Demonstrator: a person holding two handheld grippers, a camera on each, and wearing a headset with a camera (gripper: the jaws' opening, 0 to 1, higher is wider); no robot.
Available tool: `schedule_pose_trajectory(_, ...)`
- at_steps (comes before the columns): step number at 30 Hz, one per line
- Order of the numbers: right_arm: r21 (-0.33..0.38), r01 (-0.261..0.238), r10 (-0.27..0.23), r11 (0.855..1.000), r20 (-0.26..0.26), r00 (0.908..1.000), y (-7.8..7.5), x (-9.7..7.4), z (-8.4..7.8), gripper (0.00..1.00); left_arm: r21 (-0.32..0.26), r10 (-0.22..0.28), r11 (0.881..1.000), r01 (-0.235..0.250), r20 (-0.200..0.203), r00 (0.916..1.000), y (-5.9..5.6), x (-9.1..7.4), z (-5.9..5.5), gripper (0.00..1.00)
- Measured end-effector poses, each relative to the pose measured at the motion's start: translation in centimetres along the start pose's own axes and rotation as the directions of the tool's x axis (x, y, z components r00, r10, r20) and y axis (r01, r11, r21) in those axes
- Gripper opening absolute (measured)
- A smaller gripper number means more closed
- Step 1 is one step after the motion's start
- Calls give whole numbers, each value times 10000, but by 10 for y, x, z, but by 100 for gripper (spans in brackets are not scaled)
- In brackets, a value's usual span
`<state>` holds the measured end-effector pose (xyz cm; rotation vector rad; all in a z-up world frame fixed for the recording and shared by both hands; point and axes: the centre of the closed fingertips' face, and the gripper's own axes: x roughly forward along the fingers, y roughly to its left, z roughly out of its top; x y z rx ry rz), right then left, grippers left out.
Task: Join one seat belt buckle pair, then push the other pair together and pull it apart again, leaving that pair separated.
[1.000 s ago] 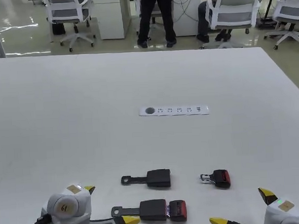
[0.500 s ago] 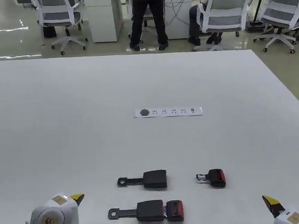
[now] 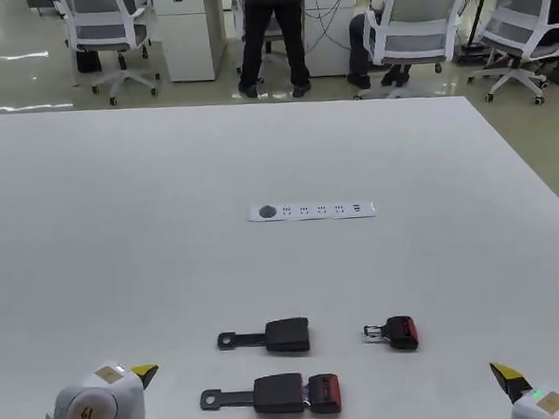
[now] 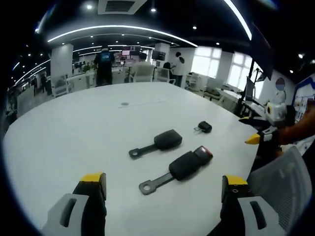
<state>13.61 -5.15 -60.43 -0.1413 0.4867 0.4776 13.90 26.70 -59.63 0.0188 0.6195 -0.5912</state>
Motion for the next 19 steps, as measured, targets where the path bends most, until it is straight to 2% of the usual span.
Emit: schedule_pose_trajectory(19, -14, -90, 90, 10000, 56, 9999, 5, 0, 3, 100, 90, 31, 10000, -32, 144, 9999, 0, -4, 7, 100)
